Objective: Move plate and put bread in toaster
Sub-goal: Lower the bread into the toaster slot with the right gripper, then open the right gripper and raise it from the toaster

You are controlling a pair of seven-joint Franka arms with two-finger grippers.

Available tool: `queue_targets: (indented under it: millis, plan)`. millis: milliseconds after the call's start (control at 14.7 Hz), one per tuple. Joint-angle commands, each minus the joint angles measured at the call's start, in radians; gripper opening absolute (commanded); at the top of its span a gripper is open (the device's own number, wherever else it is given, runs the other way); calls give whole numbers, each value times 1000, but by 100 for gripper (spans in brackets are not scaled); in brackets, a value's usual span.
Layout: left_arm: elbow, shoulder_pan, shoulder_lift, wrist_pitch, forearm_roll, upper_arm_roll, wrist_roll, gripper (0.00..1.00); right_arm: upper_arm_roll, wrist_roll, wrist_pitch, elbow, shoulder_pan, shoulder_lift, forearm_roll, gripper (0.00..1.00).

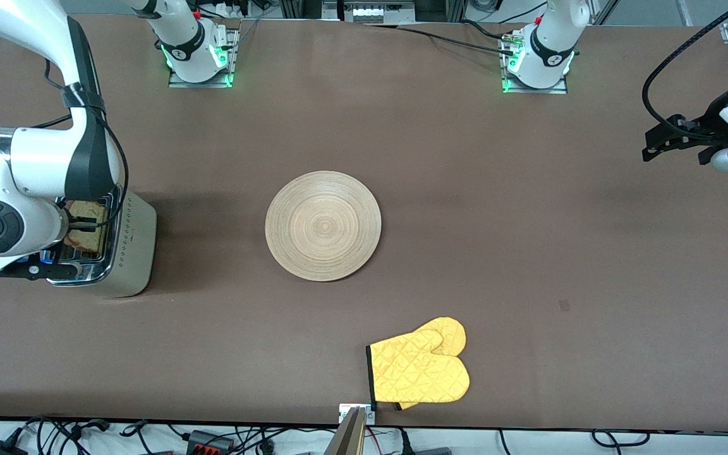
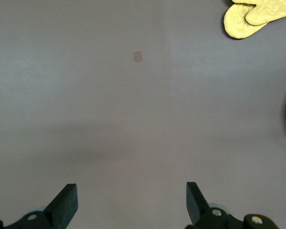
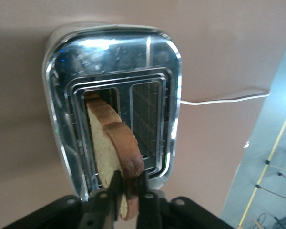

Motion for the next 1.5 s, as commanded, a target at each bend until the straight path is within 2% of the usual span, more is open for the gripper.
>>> queue_targets:
  millis: [0,205,341,614,1091,1227,1364,1432]
  plan:
    - [30,-1,17,-13,41,-4,4,100,3,4,-2,-7,-4,-42,72,100]
    - [27,-1,17,-13,43,-2,4,100,1,1,0,22,-4,-77,184,100]
    - [26,-1,17,-13,43,-2,4,100,4,-10,-7,86,-1,-82,207,100]
    - [29,-1,17,-13,41,-2,4,100,-5,-17,-29,100,-4,-134,311,100]
    - [29,-1,17,-13,41,-4,4,100,-2,-22,-21,116,-31,-183,342,100]
    - [29,-1,15,-14,41,-4,4,100,42,-25,28,114,-105,-198,350,100]
    - [29,-2,14,-20,41,-5,4,100,116,-46,36,105,-189,-208,351,100]
    - [29,-2,14,-20,41,-14,4,100,118,-48,38,102,-192,-212,350,100]
